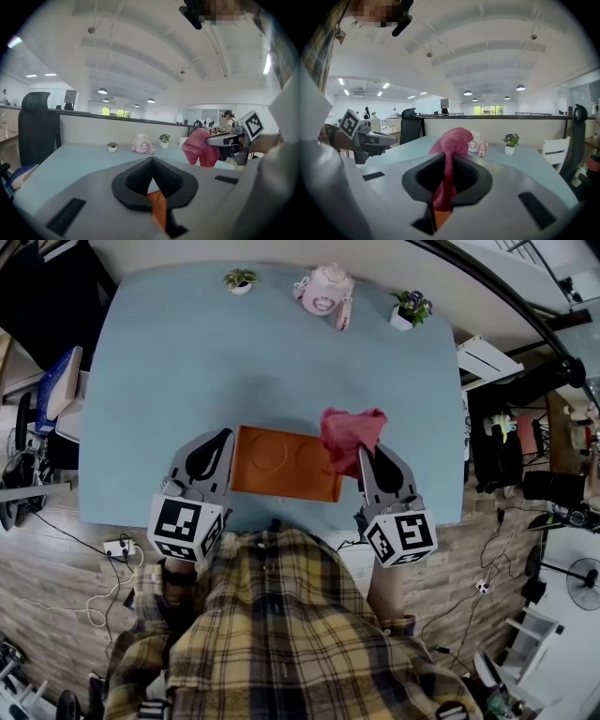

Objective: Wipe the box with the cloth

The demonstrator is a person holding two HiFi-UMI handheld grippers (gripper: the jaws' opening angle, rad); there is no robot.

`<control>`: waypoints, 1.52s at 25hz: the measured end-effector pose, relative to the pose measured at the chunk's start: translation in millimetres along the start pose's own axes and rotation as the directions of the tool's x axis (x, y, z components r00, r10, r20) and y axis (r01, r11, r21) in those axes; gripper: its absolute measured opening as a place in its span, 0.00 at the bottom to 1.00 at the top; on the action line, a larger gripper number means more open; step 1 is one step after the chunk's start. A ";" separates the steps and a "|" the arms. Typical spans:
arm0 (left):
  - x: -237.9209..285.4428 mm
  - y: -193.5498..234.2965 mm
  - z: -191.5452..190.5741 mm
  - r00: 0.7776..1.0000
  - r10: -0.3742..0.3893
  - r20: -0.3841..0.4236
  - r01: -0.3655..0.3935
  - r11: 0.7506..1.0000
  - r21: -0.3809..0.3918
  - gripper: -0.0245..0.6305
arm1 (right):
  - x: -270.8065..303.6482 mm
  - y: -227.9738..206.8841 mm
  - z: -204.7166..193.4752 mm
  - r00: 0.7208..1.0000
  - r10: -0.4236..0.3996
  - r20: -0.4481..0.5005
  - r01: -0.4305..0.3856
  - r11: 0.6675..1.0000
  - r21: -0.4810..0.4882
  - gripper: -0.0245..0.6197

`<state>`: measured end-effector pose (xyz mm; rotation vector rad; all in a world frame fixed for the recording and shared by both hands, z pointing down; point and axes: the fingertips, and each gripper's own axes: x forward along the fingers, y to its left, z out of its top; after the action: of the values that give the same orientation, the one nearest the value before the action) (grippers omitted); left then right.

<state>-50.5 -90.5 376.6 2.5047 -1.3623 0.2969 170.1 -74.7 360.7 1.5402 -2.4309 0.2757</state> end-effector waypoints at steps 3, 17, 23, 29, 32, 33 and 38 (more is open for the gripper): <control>0.1 -0.4 -1.6 1.000 -0.002 -0.005 0.002 1.000 -0.001 0.02 | -0.4 -2.2 -0.7 1.000 -0.007 0.000 0.007 1.000 0.001 0.10; -0.1 0.6 -1.5 1.000 0.000 -0.010 0.000 1.000 0.000 0.02 | 1.4 -1.5 -0.3 1.000 0.006 -0.007 -0.006 1.000 0.003 0.10; -0.1 -1.3 -1.1 1.000 -0.003 -0.012 0.003 1.000 0.001 0.02 | 2.7 1.2 -1.2 0.999 0.019 -0.028 -0.020 1.000 -0.020 0.10; -1.4 0.2 -3.7 1.000 -0.002 -0.011 0.002 1.000 -0.001 0.02 | 2.7 0.7 -3.9 1.000 0.008 -0.026 -0.008 1.000 -0.014 0.10; -2.3 1.8 -3.7 1.000 0.003 -0.011 -0.003 1.000 -0.004 0.02 | 2.0 -0.9 -7.6 0.999 0.001 -0.041 -0.001 1.000 -0.002 0.10; -2.3 2.3 -3.6 1.000 0.005 -0.011 -0.005 1.000 -0.004 0.02 | 2.0 -1.3 -9.3 0.999 0.001 -0.048 -0.001 1.000 0.002 0.10; -2.4 2.8 -5.2 1.000 0.004 -0.011 -0.004 1.000 -0.007 0.02 | 2.2 2.1 -17.8 0.997 0.009 -0.072 -0.008 1.000 0.012 0.10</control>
<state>-54.3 -88.3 381.2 2.4915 -1.3620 0.3055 169.2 -70.6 378.3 1.4984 -2.3853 0.3423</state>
